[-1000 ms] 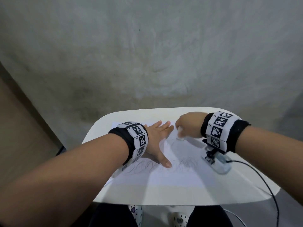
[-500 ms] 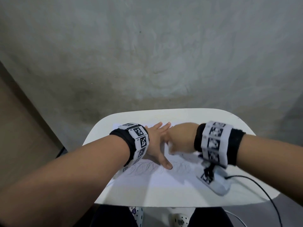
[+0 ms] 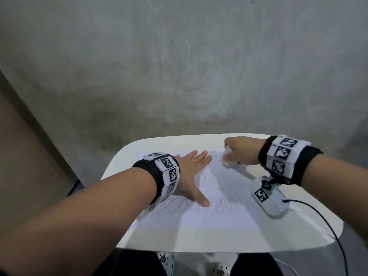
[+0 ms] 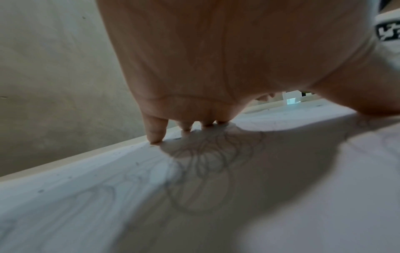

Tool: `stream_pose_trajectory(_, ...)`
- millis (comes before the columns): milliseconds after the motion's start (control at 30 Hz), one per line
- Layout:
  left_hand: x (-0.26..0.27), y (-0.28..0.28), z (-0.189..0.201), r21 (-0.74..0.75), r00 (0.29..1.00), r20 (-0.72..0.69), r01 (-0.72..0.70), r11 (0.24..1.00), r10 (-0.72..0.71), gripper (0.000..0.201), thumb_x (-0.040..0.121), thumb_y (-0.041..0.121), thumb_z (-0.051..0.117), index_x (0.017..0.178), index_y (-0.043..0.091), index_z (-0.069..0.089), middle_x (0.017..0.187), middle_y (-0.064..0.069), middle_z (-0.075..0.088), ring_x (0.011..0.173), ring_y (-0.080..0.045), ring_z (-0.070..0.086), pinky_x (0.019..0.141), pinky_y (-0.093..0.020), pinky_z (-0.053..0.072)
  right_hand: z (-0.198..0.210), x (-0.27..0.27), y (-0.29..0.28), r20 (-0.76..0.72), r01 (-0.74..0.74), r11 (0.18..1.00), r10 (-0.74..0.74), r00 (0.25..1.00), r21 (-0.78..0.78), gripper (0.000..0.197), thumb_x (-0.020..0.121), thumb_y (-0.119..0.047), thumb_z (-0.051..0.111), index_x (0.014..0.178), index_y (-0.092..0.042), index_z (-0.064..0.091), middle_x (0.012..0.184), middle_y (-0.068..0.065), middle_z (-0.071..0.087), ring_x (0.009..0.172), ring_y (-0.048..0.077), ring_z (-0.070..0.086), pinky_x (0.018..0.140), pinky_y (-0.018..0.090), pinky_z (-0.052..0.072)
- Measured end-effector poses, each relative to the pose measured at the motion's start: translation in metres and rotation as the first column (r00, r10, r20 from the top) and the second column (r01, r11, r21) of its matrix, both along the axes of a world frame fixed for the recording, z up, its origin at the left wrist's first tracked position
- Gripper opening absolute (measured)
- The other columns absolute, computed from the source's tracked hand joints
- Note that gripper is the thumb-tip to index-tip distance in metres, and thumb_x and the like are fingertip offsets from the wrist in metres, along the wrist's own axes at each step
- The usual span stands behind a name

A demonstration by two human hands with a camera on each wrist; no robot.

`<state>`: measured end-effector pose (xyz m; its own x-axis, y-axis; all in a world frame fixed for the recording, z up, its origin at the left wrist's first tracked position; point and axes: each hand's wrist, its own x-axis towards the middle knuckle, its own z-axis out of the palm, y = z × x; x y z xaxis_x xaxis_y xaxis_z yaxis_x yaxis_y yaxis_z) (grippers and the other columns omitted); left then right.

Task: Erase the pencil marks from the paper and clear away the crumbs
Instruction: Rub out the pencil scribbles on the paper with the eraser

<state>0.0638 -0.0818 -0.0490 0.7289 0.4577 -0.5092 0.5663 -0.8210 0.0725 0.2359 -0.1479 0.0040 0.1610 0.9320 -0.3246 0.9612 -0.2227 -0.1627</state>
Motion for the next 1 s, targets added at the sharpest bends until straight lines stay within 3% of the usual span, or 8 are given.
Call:
stream_pose_trajectory(100,0.001,0.002,0.0,0.003,1.0,-0.005,0.005,1.0,-0.005,0.136,0.064,0.08,0.067,0.151,0.03,-0.025,0.156,0.015,-0.034,0.146,-0.011,-0.026,0.12,-0.056,-0.002,0.001,0.013,-0.006,-0.428,0.188,0.982,-0.177,0.886,-0.018,0.017,0.09,-0.012,0.062,0.082,-0.013,0.047,0.076,0.004,0.065,0.066,0.016,0.063,0.057,0.022,0.053)
stream_pose_trajectory(233,0.0,-0.001,0.003,0.06,0.999,-0.012,0.039,0.997,-0.039,0.136,0.065,0.082,0.064,0.152,0.026,-0.024,0.158,0.009,-0.032,0.148,-0.014,-0.024,0.12,-0.053,-0.004,-0.009,0.022,-0.008,-0.536,0.239,0.968,-0.243,0.809,-0.079,0.014,0.09,-0.004,0.058,0.085,-0.009,0.046,0.079,0.013,0.065,0.068,0.021,0.064,0.066,0.03,0.056)
stream_pose_trajectory(333,-0.001,-0.008,0.004,0.148,0.992,0.018,0.119,0.982,-0.123,0.13,0.067,0.088,0.053,0.153,0.027,-0.023,0.159,0.006,-0.03,0.148,-0.014,-0.023,0.119,-0.052,-0.01,-0.016,0.023,-0.008,-0.592,0.294,0.951,-0.293,0.751,-0.096,0.012,0.096,-0.006,0.052,0.09,-0.01,0.042,0.08,0.015,0.061,0.065,0.019,0.059,0.06,0.026,0.051)
stream_pose_trajectory(467,-0.003,-0.029,0.003,0.084,0.944,-0.037,0.329,0.941,-0.327,0.105,0.076,0.088,0.037,0.148,0.043,-0.024,0.156,0.005,-0.034,0.147,-0.017,-0.025,0.115,-0.054,-0.016,-0.019,0.021,-0.006,-0.611,0.304,0.947,-0.303,0.731,-0.106,0.017,0.099,-0.006,0.047,0.086,-0.012,0.038,0.076,0.014,0.056,0.061,0.018,0.053,0.055,0.023,0.045)
stream_pose_trajectory(533,-0.005,-0.033,0.0,0.08,0.934,-0.061,0.356,0.931,-0.352,0.098,0.078,0.087,0.032,0.147,0.046,-0.026,0.155,0.004,-0.036,0.146,-0.017,-0.026,0.114,-0.052,-0.018,-0.019,0.021,-0.005,-0.596,0.296,0.949,-0.3,0.745,-0.108,0.017,0.099,-0.007,0.048,0.085,-0.012,0.038,0.075,0.013,0.057,0.061,0.018,0.054,0.055,0.024,0.046)
stream_pose_trajectory(700,-0.014,-0.017,0.0,0.243,0.996,-0.063,0.08,0.967,-0.066,0.109,0.077,0.091,0.02,0.153,0.024,-0.021,0.16,-0.001,-0.027,0.149,-0.022,-0.02,0.118,-0.053,-0.012,-0.016,0.018,-0.003,-0.573,0.275,0.95,-0.309,0.759,-0.147,0.02,0.098,-0.005,0.047,0.082,-0.012,0.036,0.073,0.012,0.053,0.059,0.018,0.049,0.054,0.024,0.043)
stream_pose_trajectory(867,-0.01,-0.044,0.004,0.113,0.916,-0.065,0.401,0.909,-0.396,0.095,0.081,0.086,0.018,0.151,0.035,-0.022,0.157,0.008,-0.03,0.146,-0.013,-0.024,0.112,-0.048,-0.021,-0.02,0.015,0.001,-0.477,0.255,0.963,-0.263,0.838,-0.083,0.014,0.096,-0.008,0.05,0.086,-0.011,0.041,0.072,0.009,0.06,0.059,0.018,0.056,0.058,0.027,0.05)
stream_pose_trajectory(1000,-0.014,-0.023,0.005,0.264,0.995,-0.068,0.089,0.96,-0.073,0.107,0.078,0.091,0.013,0.154,0.023,-0.019,0.16,-0.002,-0.026,0.149,-0.022,-0.02,0.118,-0.052,-0.013,-0.02,0.014,0.001,-0.43,0.244,0.968,-0.245,0.869,-0.059,0.017,0.094,-0.007,0.049,0.08,-0.014,0.041,0.069,0.007,0.06,0.056,0.018,0.055,0.058,0.028,0.049)
